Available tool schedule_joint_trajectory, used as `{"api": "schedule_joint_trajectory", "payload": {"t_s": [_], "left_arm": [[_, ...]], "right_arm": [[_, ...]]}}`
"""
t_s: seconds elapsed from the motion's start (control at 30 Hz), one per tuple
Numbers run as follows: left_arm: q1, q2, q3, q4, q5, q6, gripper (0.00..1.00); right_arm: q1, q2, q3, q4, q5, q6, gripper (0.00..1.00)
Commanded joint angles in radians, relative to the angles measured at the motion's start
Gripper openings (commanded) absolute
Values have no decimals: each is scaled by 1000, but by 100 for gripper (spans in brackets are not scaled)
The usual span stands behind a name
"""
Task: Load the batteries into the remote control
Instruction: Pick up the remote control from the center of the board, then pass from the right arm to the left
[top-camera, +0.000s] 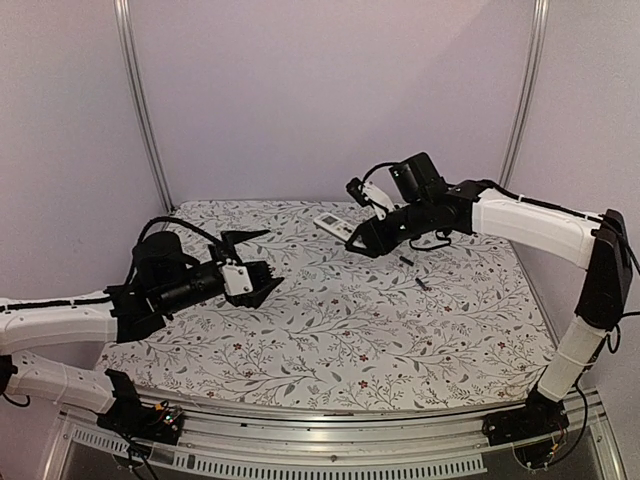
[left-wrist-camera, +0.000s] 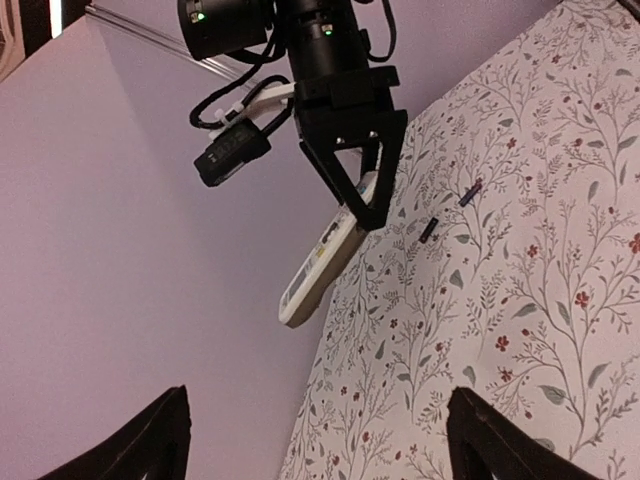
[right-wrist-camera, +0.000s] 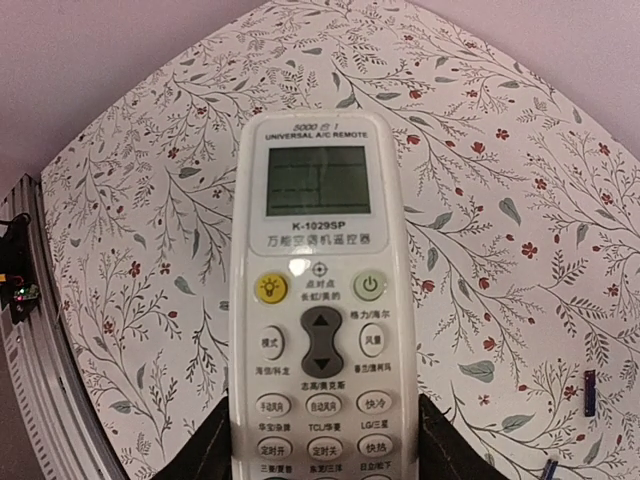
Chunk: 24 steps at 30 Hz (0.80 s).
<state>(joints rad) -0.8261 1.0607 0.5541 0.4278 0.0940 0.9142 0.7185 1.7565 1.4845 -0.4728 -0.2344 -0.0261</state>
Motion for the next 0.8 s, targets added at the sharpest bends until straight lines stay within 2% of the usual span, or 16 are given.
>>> {"api": "schedule_joint_trajectory", "payload": {"t_s": [0.0,0.13,0.23,0.33,0.6,0.77], "left_arm": [[-65,48,25,18,-90,235,89],[-135,116,62,4,-160,338,89],[-169,156,67,60,-195,352,87],[-176,184,99,30,-201,306,79],[-187,222,158,-32,-219,257,51],[-189,234,174,-61,-237,247,53]], "right_arm": [[84,-88,-68,-82,-74,-51,23],[137,-130,-78,-130,-102,-63,22],[164,-147,-82,-146,-105,-60,22],[180,-156,-82,-149,-123,-57,22],[196,-168,-82,-135,-167,-58,21],[199,-171,-81,-123,-183,-59,20]]}}
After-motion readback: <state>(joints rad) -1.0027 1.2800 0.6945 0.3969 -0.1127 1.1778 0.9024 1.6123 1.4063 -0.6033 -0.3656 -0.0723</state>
